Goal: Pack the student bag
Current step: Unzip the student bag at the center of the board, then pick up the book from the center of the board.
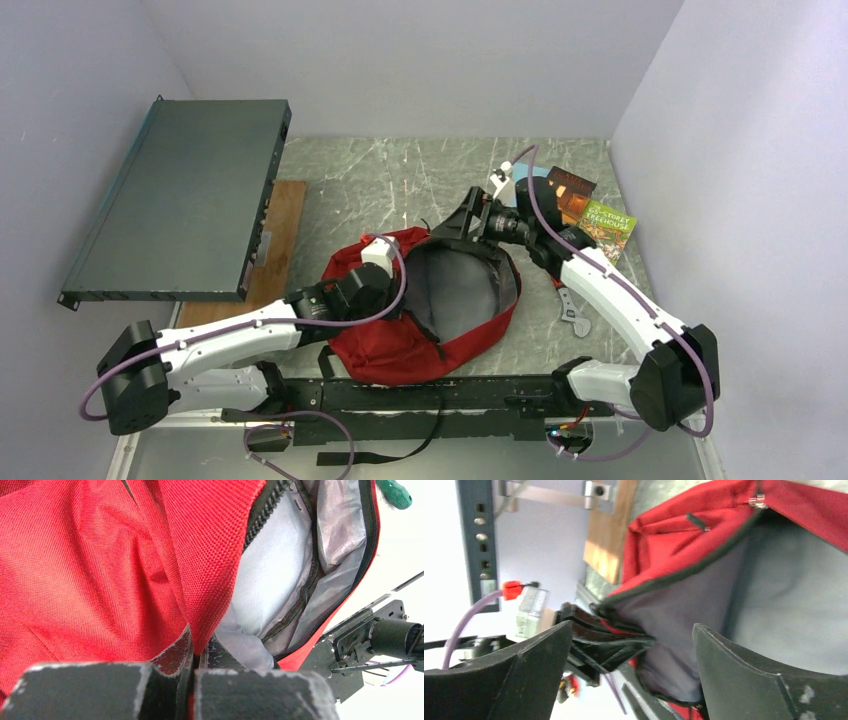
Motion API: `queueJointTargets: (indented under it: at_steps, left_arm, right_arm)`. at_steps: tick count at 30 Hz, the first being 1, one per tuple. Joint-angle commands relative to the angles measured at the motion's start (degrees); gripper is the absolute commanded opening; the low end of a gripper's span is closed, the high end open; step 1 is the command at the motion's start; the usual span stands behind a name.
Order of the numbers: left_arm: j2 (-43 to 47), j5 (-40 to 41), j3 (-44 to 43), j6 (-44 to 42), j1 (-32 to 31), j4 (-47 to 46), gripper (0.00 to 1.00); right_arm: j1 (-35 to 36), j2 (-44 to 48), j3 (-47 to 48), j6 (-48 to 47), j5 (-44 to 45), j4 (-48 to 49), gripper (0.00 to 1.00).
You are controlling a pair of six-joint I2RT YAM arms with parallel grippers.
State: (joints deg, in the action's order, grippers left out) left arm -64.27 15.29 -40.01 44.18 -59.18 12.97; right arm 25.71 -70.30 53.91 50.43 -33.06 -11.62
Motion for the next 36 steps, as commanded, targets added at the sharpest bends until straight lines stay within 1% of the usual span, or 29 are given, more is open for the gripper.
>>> queueJointTargets:
  at_steps: [1, 3, 5, 7, 9, 12, 13, 14, 15, 18, 20, 22, 26, 27, 28, 29, 30, 31, 32, 33, 36]
  left_arm:
    - [3.12, -1.14, 1.25, -0.86, 0.99, -2.7, 0.0]
    - [3.15, -2.77, 1.58, -0.58, 1.47, -3.46, 0.0]
    - [2.89, -4.08, 2.13, -0.33, 1.73, -4.75, 0.0]
    - [2.33, -5.29, 2.53, -0.31, 1.9, -6.17, 0.01]
    - [1.42, -6.17, 2.45, -0.41, 2.22, -6.61, 0.0]
    - [-0.43, -7.0, 1.36, -0.79, 3.02, -5.25, 0.0]
    - [-0.92, -6.86, 1.15, -0.85, 3.24, -4.78, 0.02]
    - [-1.21, -6.64, 1.08, -0.98, 3.44, -4.64, 0.07]
    - [-1.43, -6.55, 1.03, -1.1, 3.68, -4.44, 0.13]
    - [-2.18, -6.76, 0.01, -1.98, 5.08, -3.81, 0.32]
    - [-2.5, -6.48, -0.96, -2.83, 5.96, -3.06, 0.44]
    - [-2.61, -6.33, -1.9, -3.63, 7.2, -2.43, 0.57]
    - [-2.25, -7.58, -2.27, -4.63, 9.59, -3.23, 0.83]
    - [-2.26, -7.98, -2.2, -4.94, 9.96, -3.62, 0.88]
    - [-2.24, -8.16, -2.1, -5.32, 10.21, -3.99, 0.91]
    - [-2.45, -8.26, -2.05, -5.51, 10.52, -4.16, 0.91]
    - [-2.78, -8.55, -1.9, -5.68, 10.86, -4.44, 0.89]
    - [-3.24, -9.1, -1.69, -5.76, 11.45, -4.74, 0.83]
    - [-3.64, -9.86, -1.47, -5.77, 12.12, -5.02, 0.74]
    - [-4.01, -10.69, -1.14, -5.8, 12.96, -5.45, 0.65]
    - [-4.56, -12.6, -0.03, -6.59, 14.29, -6.57, 0.33]
  right_arm:
    - [-1.65, 4.12, -0.22, -11.93, 5.25, -11.54, 0.98]
    - [-1.69, 4.47, -1.7, -11.55, 4.63, -10.06, 0.99]
    - [-1.59, 2.45, -2.62, -10.08, 1.58, -6.88, 0.99]
    - [-0.81, 0.23, -3.41, -6.77, -0.84, -0.29, 0.99]
    - [1.17, -1.95, -2.65, -4.37, -1.42, 4.8, 0.99]
    - [5.21, -5.57, -0.08, -1.93, -0.48, 8.6, 0.99]
    - [5.91, -6.64, 0.18, -0.73, -0.28, 10.18, 0.98]
    - [6.3, -7.94, 0.22, 0.6, -0.41, 12.0, 0.96]
    - [6.55, -9.09, 0.23, 2.62, -0.92, 14.0, 0.89]
    - [7.33, -12.34, -0.23, 7.3, -3.43, 19.27, 0.59]
    - [7.97, -14.12, -0.32, 9.39, -4.46, 21.71, 0.48]
    - [8.68, -15.1, 0.02, 10.56, -4.76, 22.91, 0.45]
    - [9.74, -16.16, 1.34, 10.97, -5.15, 22.76, 0.45]
    - [9.91, -16.42, 1.63, 10.8, -5.17, 22.17, 0.45]
    - [9.99, -16.46, 1.82, 10.68, -5.29, 21.87, 0.45]
    - [10.05, -16.45, 1.89, 10.46, -5.64, 21.78, 0.45]
    - [10.06, -16.4, 2.02, 9.98, -5.96, 21.41, 0.46]
    - [9.95, -15.99, 2.32, 8.76, -6.25, 20.25, 0.46]
    - [9.59, -15.16, 2.9, 6.62, -5.57, 17.6, 0.48]
    - [9.09, -13.83, 3.54, 4.04, -3.99, 13.87, 0.52]
    - [6.38, -9.24, 5.66, -4.47, 0.5, 2.01, 0.66]
